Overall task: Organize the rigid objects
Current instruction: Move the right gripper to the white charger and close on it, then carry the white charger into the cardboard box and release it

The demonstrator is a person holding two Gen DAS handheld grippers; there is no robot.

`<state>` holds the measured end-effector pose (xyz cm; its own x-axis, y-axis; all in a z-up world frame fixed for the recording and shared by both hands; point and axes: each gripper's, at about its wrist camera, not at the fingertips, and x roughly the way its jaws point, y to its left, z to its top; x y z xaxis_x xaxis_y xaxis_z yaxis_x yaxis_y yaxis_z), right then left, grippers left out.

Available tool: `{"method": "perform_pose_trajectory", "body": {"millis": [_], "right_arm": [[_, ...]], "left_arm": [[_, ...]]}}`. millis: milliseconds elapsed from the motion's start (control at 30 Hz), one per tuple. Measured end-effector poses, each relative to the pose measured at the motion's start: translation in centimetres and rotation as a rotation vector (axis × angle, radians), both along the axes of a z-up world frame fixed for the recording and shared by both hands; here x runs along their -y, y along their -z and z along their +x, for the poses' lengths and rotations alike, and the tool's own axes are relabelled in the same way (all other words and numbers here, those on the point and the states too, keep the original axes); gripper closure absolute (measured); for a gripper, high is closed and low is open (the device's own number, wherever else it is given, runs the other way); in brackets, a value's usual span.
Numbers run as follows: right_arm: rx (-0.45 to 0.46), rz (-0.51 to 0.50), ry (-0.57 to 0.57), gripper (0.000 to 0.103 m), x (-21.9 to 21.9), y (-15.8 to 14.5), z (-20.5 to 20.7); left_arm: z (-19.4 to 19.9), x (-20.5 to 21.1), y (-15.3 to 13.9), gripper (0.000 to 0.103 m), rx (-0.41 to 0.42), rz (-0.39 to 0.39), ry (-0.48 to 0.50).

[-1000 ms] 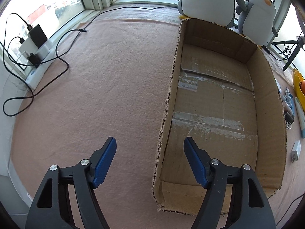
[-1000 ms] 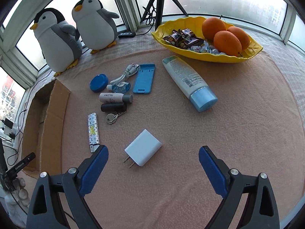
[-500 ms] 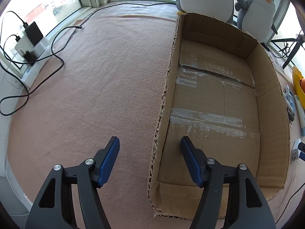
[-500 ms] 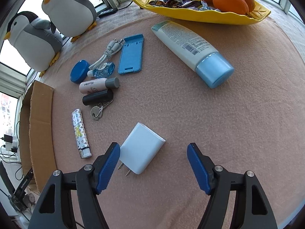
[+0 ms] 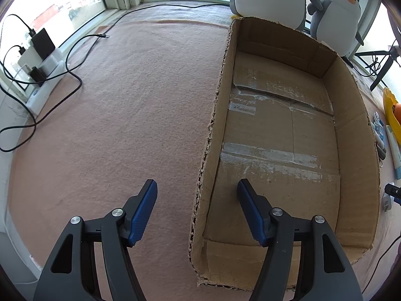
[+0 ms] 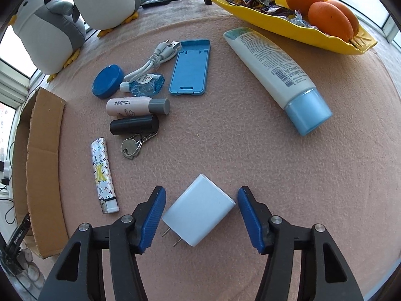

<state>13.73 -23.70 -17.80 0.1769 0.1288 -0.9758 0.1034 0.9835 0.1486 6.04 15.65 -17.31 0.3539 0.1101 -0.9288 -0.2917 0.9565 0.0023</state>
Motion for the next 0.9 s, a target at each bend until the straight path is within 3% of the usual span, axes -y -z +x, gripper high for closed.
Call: {"method": "perform_pose_trajectory", "body": {"millis": [300,767,900], "right_arm": [[0.009,-0.046,-0.089,0.061,-0.6,0.1,0.0],[-0.001,-0.069,-0.097,0.061,0.2,-0.1,-2.3],[0.012,-0.090,-0.117,0.071,0.0,-0.2,-2.7]], "left_arm": [[0.0,0.0,0.1,0.037,0.001,0.004,0.003],[-0.2,0.0,0.0,0.037,0.005,-0.001,0.005],[-0.2,-0.1,0.0,0.037,0.006,-0.005,0.004]]}}
